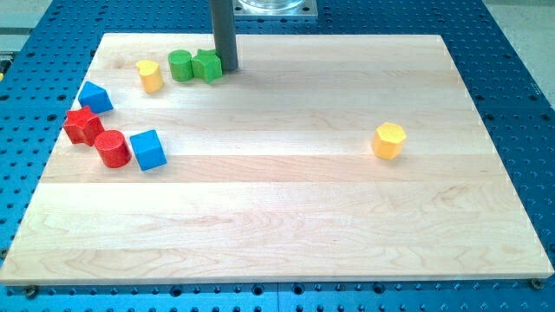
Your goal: Move the hexagon horizontally to the cube
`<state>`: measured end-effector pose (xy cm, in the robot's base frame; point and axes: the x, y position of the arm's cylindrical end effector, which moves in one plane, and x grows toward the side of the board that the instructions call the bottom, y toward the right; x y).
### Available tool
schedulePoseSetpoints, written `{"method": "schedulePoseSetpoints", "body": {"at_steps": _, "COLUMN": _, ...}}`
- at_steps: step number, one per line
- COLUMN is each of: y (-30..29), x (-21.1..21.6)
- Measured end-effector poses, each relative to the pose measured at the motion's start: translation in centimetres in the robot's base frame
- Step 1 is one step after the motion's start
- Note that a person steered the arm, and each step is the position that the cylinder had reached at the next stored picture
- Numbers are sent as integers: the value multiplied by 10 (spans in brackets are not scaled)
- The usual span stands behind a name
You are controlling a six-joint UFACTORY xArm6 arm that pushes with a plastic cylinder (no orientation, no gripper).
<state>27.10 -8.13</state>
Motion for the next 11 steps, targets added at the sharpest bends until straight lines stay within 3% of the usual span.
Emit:
{"method": "schedulePoseSetpoints", "body": {"at_steps": 2, "y": 6, "x": 0}}
{"method": "schedulePoseSetpoints", "body": {"at_steps": 3, "y": 55, "x": -1}}
{"method": "schedulePoseSetpoints", "body": {"at_steps": 6, "y": 65, "x": -1}}
{"method": "schedulePoseSetpoints", "body": {"at_steps": 7, "y": 58, "x": 23}}
{"method": "schedulePoseSetpoints", "body": {"at_steps": 8, "y": 104, "x": 88}}
{"method": "schedulePoseSetpoints", "body": {"at_steps": 10, "y": 306, "x": 156}}
{"method": "schedulePoseSetpoints", "body": {"at_steps": 11, "y": 261, "x": 183}}
